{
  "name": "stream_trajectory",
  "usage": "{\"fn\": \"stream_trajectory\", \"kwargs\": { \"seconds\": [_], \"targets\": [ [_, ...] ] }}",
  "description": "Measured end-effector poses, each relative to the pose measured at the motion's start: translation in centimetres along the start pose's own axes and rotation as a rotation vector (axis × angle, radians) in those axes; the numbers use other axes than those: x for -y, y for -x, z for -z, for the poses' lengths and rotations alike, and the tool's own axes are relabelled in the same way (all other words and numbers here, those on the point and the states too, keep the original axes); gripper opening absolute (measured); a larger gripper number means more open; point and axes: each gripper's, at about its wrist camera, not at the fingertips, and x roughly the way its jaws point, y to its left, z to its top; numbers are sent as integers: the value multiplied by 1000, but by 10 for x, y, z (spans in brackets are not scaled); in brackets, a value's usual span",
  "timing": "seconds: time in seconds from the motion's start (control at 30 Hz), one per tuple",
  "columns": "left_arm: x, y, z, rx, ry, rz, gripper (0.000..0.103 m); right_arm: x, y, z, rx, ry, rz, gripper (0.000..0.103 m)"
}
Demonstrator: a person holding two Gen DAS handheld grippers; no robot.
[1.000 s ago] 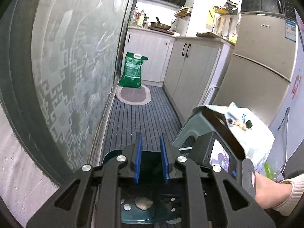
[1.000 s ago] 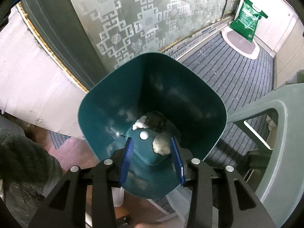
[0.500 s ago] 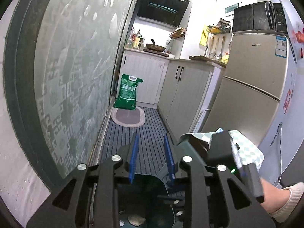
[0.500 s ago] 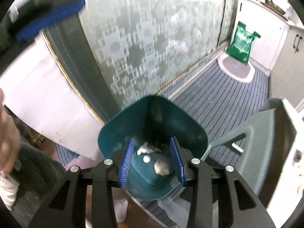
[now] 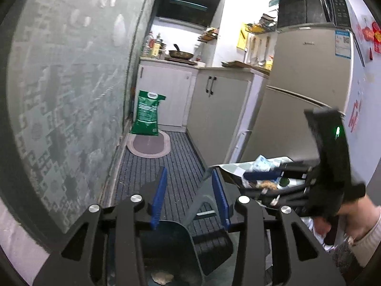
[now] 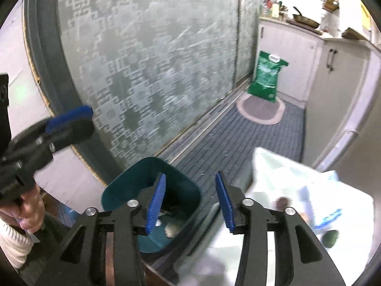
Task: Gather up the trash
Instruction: 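Move both tools back over the table toward the remaining items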
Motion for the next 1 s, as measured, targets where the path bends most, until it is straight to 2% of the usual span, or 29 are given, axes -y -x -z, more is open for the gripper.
{"fn": "stream_trajectory", "kwargs": {
  "seconds": [0.1, 0.43, 0.57, 0.8, 1.0],
  "targets": [
    [17, -8, 1, -17, -30, 39, 46, 22, 19, -3, 19, -3, 43, 50],
    [68, -44, 11, -118, -130, 124, 52, 97, 63, -6, 61, -67, 140, 61],
    [87, -57, 17, -150, -160, 154, 55, 119, 64, 0, 52, -76, 145, 69],
    [117, -89, 31, -244, -217, 191, 59, 149, 61, 26, 39, -138, 133, 71],
    [128, -112, 44, -320, -226, 214, 59, 172, 58, 57, 7, -179, 117, 71]
  ]
}}
